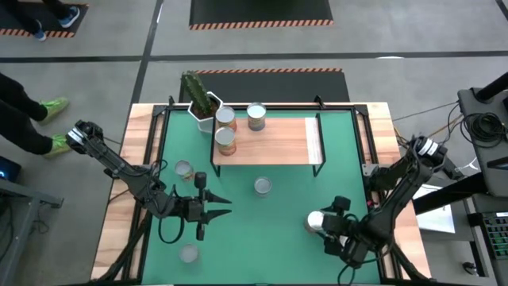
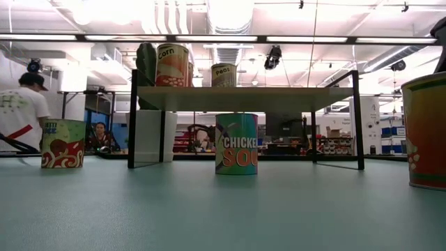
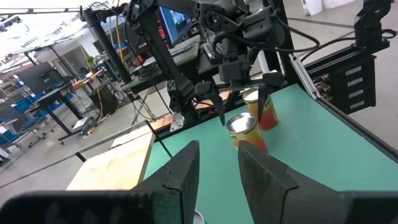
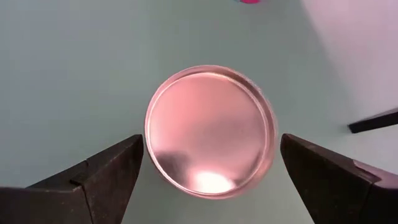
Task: Pick and place cans onto a shelf
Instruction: Put the canned corn on the shelf
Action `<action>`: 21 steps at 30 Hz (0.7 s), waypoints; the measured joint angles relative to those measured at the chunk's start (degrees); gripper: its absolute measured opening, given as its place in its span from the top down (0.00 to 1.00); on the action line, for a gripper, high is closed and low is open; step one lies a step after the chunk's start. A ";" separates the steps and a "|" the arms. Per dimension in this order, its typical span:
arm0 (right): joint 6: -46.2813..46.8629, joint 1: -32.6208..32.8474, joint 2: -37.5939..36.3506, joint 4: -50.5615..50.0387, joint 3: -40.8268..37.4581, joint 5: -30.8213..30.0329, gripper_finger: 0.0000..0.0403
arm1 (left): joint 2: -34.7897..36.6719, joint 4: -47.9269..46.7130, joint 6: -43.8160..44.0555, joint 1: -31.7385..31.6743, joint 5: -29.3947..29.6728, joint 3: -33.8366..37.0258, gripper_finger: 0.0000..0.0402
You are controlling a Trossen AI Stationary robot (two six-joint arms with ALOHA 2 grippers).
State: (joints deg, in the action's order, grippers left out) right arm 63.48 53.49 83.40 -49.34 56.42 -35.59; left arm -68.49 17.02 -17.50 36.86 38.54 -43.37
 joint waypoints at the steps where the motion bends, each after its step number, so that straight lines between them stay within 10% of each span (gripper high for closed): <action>1: -0.01 0.00 0.21 0.76 -0.30 -0.05 0.09 | 0.00 0.00 0.00 0.00 0.00 0.00 0.77; 21: 0.61 -0.26 0.59 4.85 -1.74 -0.30 0.27 | 1.00 0.00 -5.23 0.07 5.52 0.00 0.77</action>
State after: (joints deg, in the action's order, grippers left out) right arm 64.09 53.23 83.99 -44.49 54.68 -35.89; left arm -67.49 17.01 -22.72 36.93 44.07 -43.38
